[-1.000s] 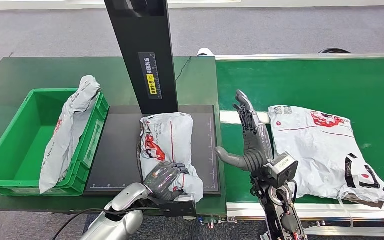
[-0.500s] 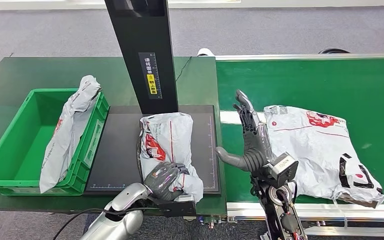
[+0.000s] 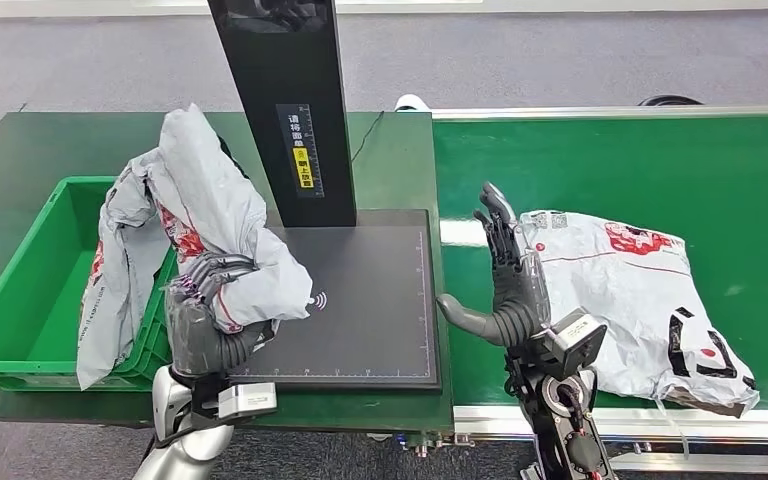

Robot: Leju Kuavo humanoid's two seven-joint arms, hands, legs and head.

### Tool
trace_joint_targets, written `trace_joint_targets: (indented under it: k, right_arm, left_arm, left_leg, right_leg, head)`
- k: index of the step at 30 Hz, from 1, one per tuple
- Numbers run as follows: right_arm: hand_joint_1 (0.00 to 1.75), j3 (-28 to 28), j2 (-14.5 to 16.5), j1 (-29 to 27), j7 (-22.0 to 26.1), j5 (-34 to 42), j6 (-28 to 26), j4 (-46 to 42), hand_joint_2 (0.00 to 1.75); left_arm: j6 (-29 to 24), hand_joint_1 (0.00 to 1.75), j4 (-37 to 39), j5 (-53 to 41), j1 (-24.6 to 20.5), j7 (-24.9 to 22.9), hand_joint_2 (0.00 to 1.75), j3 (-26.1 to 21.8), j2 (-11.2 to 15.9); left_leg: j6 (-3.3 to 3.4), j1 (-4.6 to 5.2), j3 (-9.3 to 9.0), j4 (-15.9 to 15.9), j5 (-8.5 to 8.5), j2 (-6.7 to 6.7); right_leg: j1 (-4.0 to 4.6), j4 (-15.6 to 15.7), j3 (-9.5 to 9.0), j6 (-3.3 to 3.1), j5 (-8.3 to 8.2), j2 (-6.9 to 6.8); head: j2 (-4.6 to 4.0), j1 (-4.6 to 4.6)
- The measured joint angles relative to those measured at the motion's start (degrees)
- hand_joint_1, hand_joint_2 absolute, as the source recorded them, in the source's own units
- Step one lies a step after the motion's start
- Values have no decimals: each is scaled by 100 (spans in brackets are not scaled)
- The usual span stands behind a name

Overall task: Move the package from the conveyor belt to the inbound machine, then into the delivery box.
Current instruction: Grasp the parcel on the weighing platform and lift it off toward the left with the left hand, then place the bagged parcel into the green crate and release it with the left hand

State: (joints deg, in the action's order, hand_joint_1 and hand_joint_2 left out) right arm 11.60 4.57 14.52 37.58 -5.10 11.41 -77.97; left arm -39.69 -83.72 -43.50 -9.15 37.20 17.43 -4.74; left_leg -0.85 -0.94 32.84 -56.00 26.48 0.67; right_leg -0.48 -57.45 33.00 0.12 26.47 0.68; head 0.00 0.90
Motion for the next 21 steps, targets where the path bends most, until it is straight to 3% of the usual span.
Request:
trace_joint_targets:
  k: [16,21]
  right_arm:
    - [0,1,-2,-6,-5,31,-15,-23,175]
    - [0,4,-2,-1,-8,48,-28,-23,175]
  left_arm:
    - [37,175,-928,31,342,297,175,-564,-130]
    - [38,175,-1594,-100,428,302,175,-831,-236]
  left_leg:
    - [1,4,2,-1,1,-2]
    - [1,4,5,0,0,-3]
  right_leg:
    - [-3,0,2,1,-1,2]
    - [-3,0,2,1,-1,2]
  head:
    - [0,-1]
    - [0,-2]
